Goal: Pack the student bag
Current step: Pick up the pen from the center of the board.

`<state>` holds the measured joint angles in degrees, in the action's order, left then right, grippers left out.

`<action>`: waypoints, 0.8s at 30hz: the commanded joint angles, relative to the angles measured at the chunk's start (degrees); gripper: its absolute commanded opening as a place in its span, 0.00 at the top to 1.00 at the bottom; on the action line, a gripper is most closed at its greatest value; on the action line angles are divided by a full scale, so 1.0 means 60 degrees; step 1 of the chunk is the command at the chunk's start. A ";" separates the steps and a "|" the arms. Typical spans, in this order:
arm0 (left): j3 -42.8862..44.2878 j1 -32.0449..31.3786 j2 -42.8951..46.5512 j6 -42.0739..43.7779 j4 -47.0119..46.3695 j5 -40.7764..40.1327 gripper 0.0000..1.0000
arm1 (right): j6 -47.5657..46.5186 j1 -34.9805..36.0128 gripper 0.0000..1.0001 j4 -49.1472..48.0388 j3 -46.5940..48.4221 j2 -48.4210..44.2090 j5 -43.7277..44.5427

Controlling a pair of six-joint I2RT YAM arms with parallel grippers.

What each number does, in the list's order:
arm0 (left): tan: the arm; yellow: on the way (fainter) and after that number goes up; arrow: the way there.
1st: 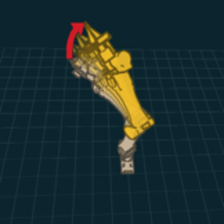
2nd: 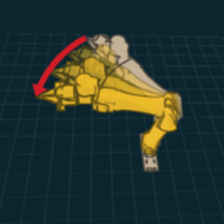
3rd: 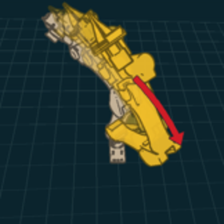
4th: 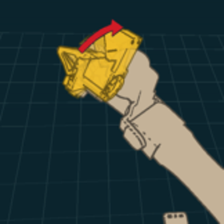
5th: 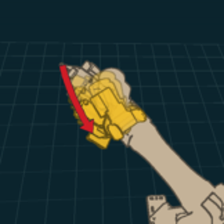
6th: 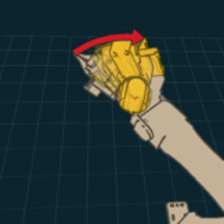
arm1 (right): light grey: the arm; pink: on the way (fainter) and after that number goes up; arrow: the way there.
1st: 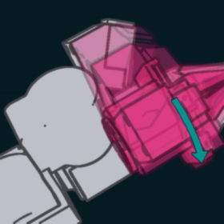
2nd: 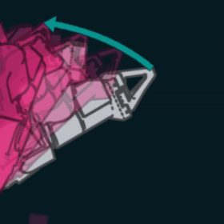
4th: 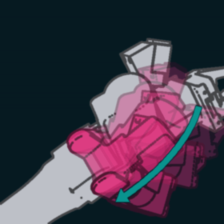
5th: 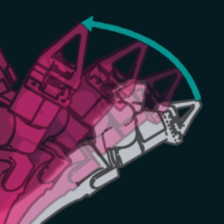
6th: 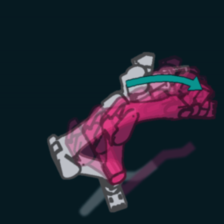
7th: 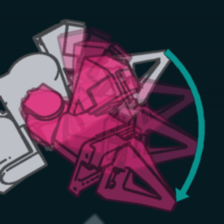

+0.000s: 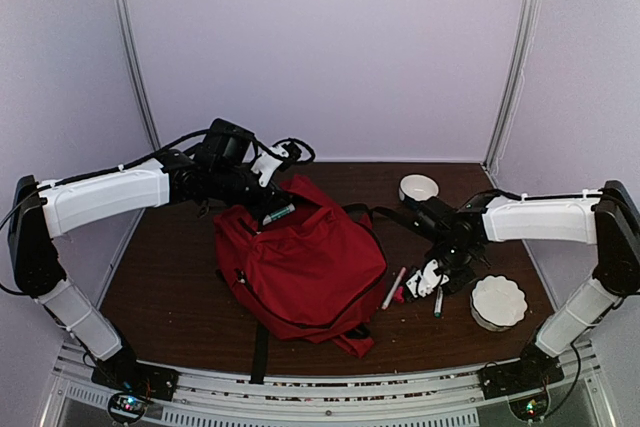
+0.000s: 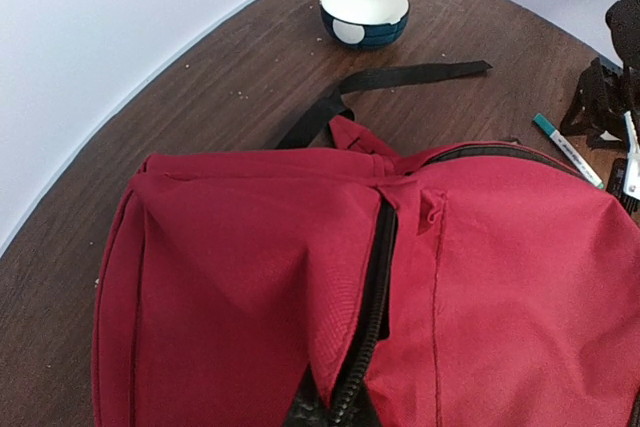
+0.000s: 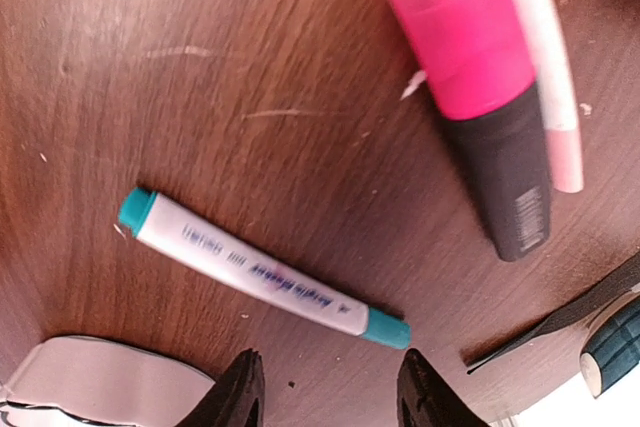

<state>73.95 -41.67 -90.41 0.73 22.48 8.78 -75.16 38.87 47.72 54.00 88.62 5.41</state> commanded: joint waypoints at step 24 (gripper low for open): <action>0.0419 -0.0014 0.0105 0.0068 -0.0481 0.0334 1.00 | 0.1479 0.0953 0.82 0.0653 0.0746 0.2025 -0.0326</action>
<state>73.95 -41.67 -90.41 0.75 22.50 8.80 -71.59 44.29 47.40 56.29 97.97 7.11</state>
